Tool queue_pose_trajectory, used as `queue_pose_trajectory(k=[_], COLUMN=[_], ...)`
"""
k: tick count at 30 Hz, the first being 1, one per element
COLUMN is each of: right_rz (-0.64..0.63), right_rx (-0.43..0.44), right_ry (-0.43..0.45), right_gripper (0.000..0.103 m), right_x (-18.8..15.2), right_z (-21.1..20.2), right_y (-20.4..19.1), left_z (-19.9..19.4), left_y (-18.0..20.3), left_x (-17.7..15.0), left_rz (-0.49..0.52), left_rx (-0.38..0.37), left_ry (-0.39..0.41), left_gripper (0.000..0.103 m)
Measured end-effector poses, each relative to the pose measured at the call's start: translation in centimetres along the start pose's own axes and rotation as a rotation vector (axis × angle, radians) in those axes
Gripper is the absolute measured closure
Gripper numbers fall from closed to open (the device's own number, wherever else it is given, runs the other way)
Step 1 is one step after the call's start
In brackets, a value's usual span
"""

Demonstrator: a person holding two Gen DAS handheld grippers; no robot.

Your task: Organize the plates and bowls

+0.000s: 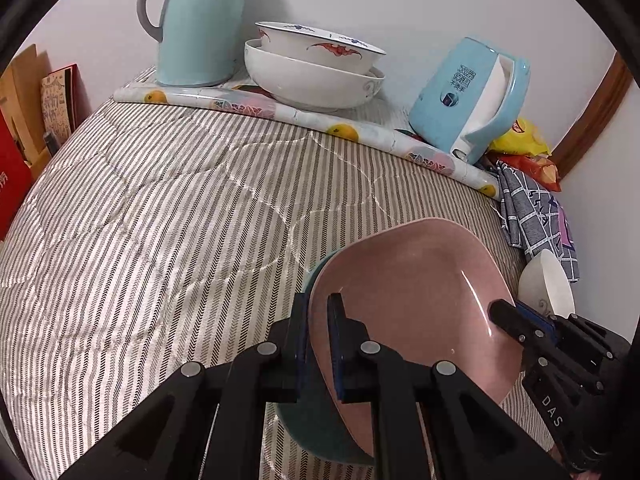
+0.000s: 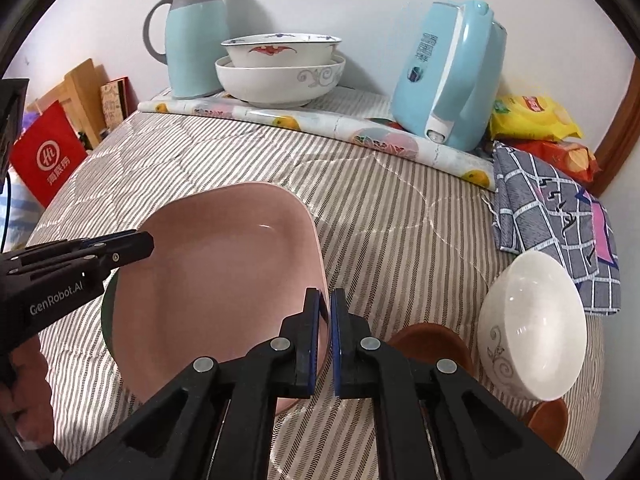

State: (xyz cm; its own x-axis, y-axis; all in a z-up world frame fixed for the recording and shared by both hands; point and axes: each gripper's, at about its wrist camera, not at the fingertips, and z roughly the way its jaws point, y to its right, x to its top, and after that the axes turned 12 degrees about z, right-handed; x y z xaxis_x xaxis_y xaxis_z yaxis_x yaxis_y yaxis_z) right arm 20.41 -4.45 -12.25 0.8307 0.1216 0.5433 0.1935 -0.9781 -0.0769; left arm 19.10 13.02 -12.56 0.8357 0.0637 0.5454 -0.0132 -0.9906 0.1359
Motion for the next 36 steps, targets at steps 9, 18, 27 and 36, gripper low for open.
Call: queue_pose_trajectory(k=[9, 18, 27, 36], right_rz=[-0.010, 0.033, 0.095, 0.095], right_rx=[0.014, 0.001, 0.000, -0.025], right_ry=[-0.004, 0.035, 0.019, 0.038], right_gripper=[0.095, 0.073, 0.071, 0.098], right_x=[0.8, -0.3, -2.4, -1.5], right_z=[0.7, -0.8, -2.3, -1.4], right_y=[-0.4, 0.2, 1.1, -0.1], left_z=[-0.3, -1.1, -1.4, -1.9], left_y=[-0.1, 0.5, 0.3, -0.7], left_x=[-0.1, -1.0, -2.2, -1.6], left_rz=[0.018, 0.031, 0.021, 0.003], left_rx=[0.020, 0.015, 0.014, -0.001], left_ry=[-0.028, -0.037, -0.042, -0.015], left_gripper=[0.093, 0.093, 0.093, 0.092])
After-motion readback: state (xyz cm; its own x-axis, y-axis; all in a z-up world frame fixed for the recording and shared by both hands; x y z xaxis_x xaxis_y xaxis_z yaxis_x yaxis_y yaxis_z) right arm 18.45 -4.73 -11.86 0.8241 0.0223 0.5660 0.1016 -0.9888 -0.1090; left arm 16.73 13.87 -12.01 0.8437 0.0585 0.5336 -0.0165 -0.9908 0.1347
